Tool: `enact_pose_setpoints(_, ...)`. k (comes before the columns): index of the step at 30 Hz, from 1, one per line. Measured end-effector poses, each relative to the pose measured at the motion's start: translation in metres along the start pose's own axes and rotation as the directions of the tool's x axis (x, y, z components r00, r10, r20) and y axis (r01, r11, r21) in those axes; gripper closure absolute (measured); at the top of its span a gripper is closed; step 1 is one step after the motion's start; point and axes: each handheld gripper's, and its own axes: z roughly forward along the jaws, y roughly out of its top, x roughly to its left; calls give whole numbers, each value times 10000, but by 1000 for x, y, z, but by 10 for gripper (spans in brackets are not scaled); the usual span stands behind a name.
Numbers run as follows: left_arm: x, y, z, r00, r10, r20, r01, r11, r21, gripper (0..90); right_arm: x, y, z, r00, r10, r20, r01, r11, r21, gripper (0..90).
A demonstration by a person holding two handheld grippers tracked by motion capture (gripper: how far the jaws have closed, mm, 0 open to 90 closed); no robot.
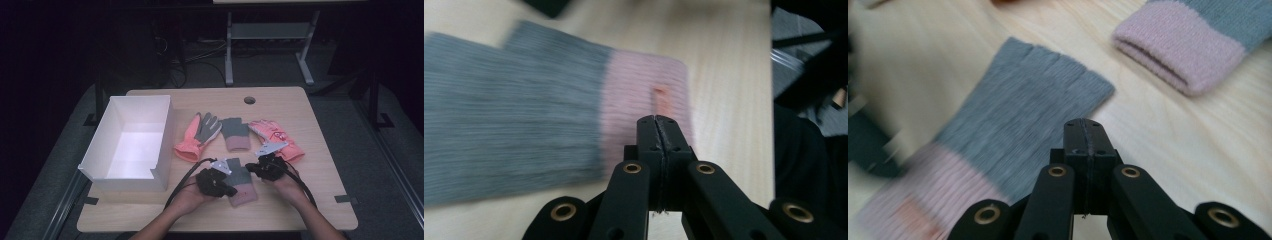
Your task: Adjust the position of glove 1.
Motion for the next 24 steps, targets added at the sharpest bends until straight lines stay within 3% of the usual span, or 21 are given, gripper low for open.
enact_pose_setpoints(5, 19, 1, -9, 9959, -420, -803, 393, 9986, -346, 896, 9, -15, -11, 10000, 9, -27, -8, 9992, 407, 900)
enact_pose_setpoints(10, 35, 2, -4, 9909, -548, -1233, 525, 9984, -224, 895, 14, -15, -15, 9997, 185, -156, -180, 9995, 277, 900)
enact_pose_setpoints(17, 40, -1, 1, 9903, -683, -1207, 699, 9975, 95, 896, 18, -10, 5, 9996, -160, -217, 174, 9976, 664, 900)
enact_pose_setpoints(24, 35, -10, -6, 9880, -993, -1183, 1014, 9948, 116, 896, 19, -3, 15, 9989, -367, -286, 388, 9964, 755, 900)
